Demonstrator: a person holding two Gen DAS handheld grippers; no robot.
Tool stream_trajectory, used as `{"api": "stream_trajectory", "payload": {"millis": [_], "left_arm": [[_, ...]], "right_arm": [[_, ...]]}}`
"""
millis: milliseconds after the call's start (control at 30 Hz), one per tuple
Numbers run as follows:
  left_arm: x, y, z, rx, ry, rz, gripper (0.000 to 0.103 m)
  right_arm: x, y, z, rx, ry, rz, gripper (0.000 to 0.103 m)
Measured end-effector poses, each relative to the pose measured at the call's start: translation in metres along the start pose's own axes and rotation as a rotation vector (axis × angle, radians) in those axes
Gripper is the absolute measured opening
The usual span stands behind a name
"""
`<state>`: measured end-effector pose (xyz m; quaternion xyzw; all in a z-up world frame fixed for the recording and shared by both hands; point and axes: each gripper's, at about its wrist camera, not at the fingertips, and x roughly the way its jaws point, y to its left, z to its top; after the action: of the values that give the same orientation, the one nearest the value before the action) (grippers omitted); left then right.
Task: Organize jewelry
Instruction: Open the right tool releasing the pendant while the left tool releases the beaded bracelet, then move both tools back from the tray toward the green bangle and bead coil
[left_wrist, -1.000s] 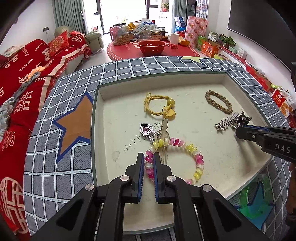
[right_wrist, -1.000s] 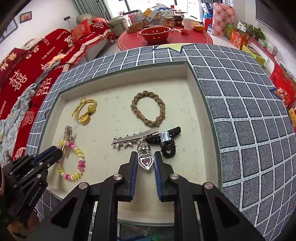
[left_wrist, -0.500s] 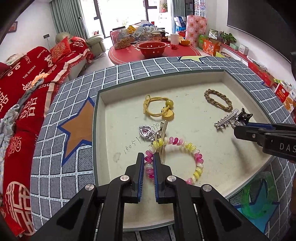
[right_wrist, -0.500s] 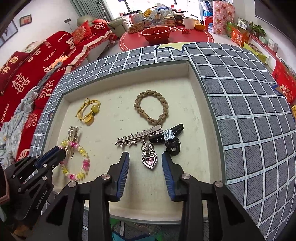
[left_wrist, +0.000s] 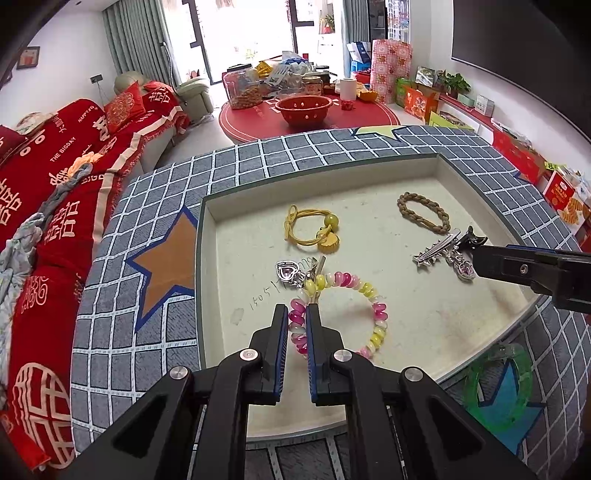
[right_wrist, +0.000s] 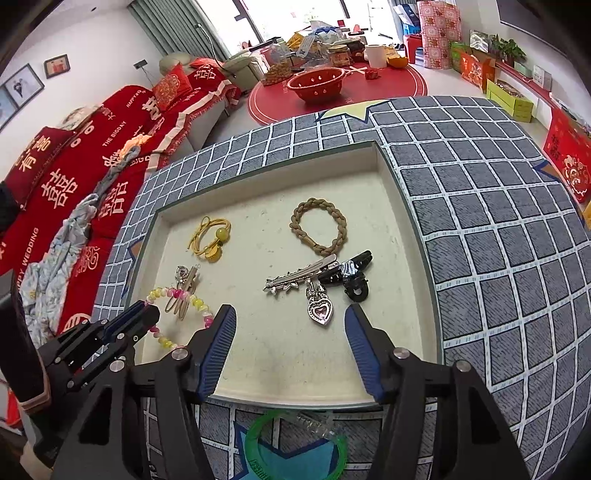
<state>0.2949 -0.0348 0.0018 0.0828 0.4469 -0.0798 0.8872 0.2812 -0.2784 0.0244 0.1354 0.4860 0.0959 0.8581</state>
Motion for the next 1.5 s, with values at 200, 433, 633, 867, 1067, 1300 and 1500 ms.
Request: {"api": "stream_trajectory", "payload": {"millis": [200,433,633,867,1067,1300,1500], "left_arm": [[-0.006,0.002,0.004,-0.016,-0.010,-0.004,0.022],[-0.014,0.004,0.006,-0.029,-0.019,-0.007,0.022],[-0.019,0.010,0.007,-0.049,-0.021,0.003,0.022],[-0.033,0.020,0.006,-0.104,-0.079,0.021,0.103],[-0.027,0.016,-0.010,-0.079,-0.121,0.056,0.103],[-0.031,0.016,-0.038,-0.086,-0.112,0.011,0.103],[-0.055,0.007,-0.068,-0.046,-0.100,-0.039,0.103]], "right_arm": [[-0.012,0.000,-0.001,0.003,-0.024,0.008,0.072],[-0.017,0.001,0.000,0.006,-0.036,0.004,0.083],[-0.019,-0.003,0.000,0.027,-0.028,0.013,0.083],[-0.026,-0.005,-0.004,0.042,-0.035,0.013,0.085],[-0.036,-0.006,-0.009,0.057,-0.074,0.021,0.103],[-0.054,-0.004,-0.023,0.059,-0.119,0.042,0.103],[-0.070,-0.006,-0.040,0.056,-0.080,0.036,0.103]]}}
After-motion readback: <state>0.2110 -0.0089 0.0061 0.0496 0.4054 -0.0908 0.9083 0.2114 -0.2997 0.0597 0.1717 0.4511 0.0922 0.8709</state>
